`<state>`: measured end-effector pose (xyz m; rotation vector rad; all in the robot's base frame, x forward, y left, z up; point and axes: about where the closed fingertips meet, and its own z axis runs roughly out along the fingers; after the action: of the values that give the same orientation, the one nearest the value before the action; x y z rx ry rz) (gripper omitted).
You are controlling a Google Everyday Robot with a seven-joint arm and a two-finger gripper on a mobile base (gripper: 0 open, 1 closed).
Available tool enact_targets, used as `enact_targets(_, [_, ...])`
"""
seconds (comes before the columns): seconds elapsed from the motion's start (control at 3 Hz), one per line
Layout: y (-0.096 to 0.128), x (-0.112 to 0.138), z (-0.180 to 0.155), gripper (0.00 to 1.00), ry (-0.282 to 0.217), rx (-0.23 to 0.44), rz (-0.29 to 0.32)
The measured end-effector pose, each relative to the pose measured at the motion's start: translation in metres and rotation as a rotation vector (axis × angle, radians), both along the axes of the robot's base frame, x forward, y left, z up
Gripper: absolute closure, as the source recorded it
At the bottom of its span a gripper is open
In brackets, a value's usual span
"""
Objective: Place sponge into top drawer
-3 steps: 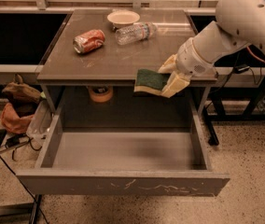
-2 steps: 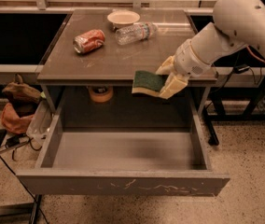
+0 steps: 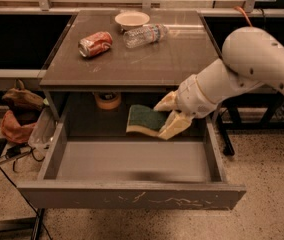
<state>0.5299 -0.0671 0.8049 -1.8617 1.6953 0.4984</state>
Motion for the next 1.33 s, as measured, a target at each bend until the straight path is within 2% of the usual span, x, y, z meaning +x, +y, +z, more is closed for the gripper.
enact_targets(0.33, [0.032,-0.033,-0.045,1.0,0.043,0.012,0.079])
enact_targets(0.67, [0.06,-0.044,-0.092,1.0,0.065,-0.028,0.13])
enact_targets(1.0, [0.077,-0.033,-0.134,1.0,0.063,-0.104,0.117])
enact_targets(1.33, [0.08,-0.017,-0.164,1.0,0.06,-0.192,0.091])
